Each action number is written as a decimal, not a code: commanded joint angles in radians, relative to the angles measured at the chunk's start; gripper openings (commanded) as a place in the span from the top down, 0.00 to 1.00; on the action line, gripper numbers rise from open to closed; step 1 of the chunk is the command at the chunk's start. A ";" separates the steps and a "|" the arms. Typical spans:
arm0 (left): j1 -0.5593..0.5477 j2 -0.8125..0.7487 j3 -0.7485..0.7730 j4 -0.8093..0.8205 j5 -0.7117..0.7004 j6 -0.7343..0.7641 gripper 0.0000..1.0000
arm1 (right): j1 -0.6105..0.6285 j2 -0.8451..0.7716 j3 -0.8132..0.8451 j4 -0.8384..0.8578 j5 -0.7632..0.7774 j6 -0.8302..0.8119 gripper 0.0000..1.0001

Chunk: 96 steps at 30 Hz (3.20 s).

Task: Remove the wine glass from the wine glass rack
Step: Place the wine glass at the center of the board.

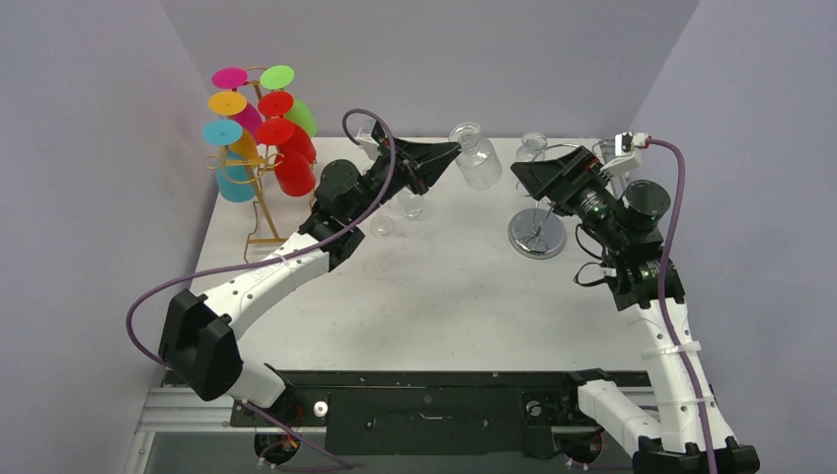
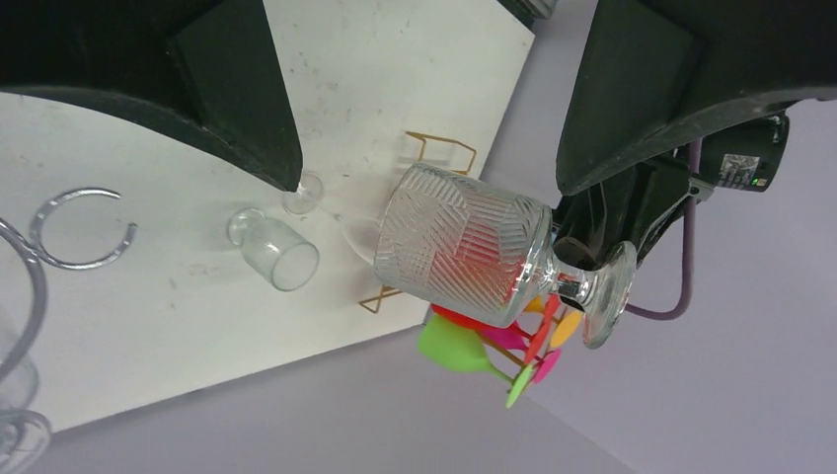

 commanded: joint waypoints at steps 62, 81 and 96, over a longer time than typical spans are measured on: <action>-0.024 -0.102 -0.079 0.354 0.015 -0.087 0.87 | 0.193 0.085 -0.133 0.929 -0.079 0.438 1.00; 0.247 -0.562 -0.226 -0.627 0.024 0.716 0.03 | 0.382 0.234 0.397 -0.354 0.462 -0.169 1.00; 0.283 -0.682 -0.008 -1.138 -0.189 1.206 0.04 | 0.598 0.715 0.797 -0.678 0.672 -0.264 1.00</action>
